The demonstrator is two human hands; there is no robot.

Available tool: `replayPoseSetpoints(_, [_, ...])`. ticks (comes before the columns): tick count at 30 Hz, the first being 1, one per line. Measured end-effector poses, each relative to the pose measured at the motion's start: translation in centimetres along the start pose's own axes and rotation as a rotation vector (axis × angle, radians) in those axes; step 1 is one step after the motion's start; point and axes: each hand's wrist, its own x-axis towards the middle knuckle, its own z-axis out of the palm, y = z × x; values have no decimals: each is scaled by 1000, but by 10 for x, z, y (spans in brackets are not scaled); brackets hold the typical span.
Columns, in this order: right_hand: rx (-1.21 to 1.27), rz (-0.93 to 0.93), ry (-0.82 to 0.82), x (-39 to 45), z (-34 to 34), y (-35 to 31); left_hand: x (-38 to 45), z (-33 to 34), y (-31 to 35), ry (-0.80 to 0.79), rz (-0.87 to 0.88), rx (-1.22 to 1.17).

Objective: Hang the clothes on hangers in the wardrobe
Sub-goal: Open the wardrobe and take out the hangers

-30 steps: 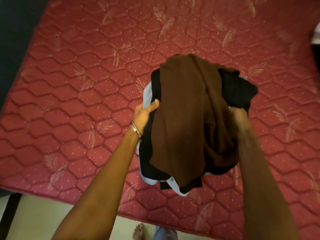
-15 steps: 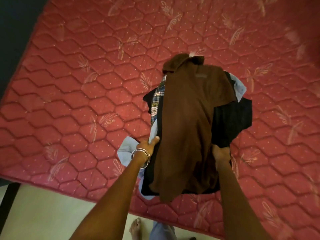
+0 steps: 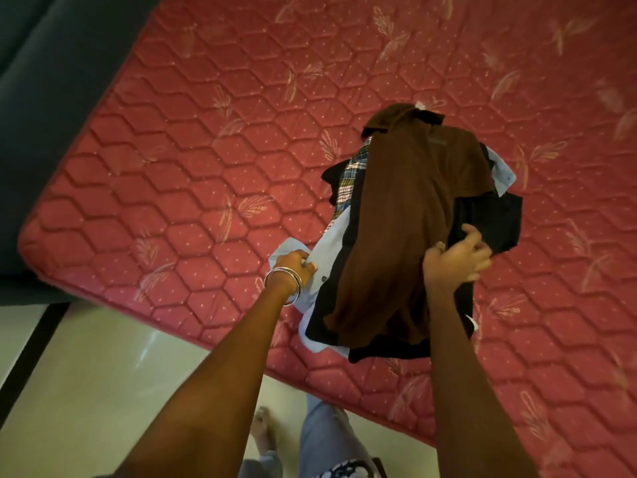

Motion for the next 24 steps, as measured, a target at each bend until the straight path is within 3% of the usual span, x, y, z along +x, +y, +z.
replayPoseSetpoints(6, [223, -179, -186, -60, -1, -19, -44, -33, -50, 12, 57, -234])
replayPoseSetpoints(12, [412, -311, -339, -185, 2, -45, -125, -87, -161, 146, 108, -431])
replayPoseSetpoints(18, [609, -522, -641, -361, 19, -92, -275, -168, -295, 522, 76, -698])
replayPoseSetpoints(24, [609, -792, -974, -567, 23, -140, -424, -233, -440, 893, -55, -826])
